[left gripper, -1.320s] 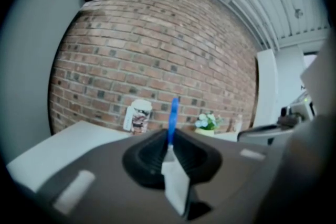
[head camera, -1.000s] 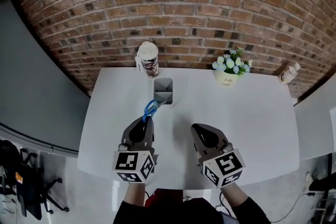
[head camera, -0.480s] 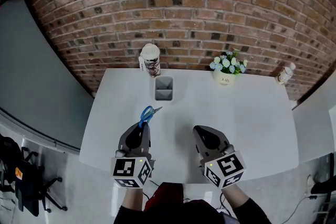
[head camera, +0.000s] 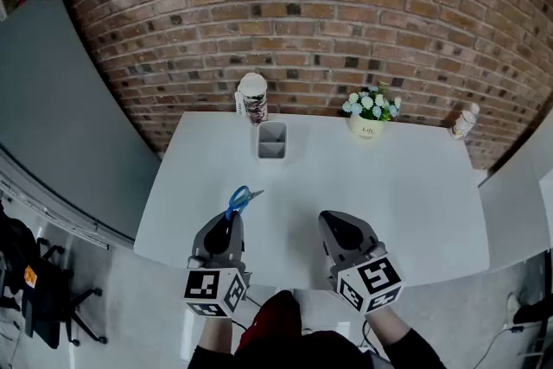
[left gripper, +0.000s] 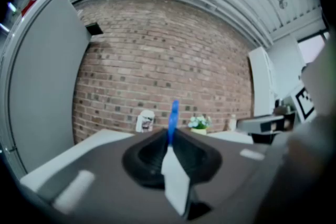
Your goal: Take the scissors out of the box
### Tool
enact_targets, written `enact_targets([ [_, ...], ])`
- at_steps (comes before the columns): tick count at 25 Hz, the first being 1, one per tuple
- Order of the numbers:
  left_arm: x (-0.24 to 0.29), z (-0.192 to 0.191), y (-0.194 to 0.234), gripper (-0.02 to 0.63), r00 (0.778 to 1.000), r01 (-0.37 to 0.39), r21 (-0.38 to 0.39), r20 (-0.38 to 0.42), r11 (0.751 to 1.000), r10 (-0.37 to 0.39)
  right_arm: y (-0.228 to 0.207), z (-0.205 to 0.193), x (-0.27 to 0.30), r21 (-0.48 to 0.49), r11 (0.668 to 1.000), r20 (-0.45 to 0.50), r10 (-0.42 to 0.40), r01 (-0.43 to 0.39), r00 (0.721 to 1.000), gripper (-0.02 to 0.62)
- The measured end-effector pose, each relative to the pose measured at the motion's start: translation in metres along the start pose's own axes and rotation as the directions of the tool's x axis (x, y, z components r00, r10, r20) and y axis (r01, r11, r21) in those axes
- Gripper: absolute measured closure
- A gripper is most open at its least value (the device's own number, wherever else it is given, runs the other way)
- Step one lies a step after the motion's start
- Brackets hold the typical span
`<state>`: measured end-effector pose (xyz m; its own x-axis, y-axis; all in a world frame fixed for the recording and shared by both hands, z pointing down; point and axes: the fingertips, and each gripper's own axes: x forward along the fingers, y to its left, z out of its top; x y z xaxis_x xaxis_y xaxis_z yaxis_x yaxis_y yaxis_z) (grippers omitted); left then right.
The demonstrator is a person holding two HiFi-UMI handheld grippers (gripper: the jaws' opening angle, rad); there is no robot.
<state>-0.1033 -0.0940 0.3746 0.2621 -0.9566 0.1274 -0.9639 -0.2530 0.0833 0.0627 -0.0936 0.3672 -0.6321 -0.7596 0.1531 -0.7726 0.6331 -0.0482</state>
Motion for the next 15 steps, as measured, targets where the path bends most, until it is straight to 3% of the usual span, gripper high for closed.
enact_targets([
  [15,-0.081,-0.001,-0.029,0.577,0.999,-0.016,0.023,0.046,1.0,0.015,0.034,-0.004,-0.068,-0.033,0.999,0.03,-0.013,0.014,0.999,0.588],
])
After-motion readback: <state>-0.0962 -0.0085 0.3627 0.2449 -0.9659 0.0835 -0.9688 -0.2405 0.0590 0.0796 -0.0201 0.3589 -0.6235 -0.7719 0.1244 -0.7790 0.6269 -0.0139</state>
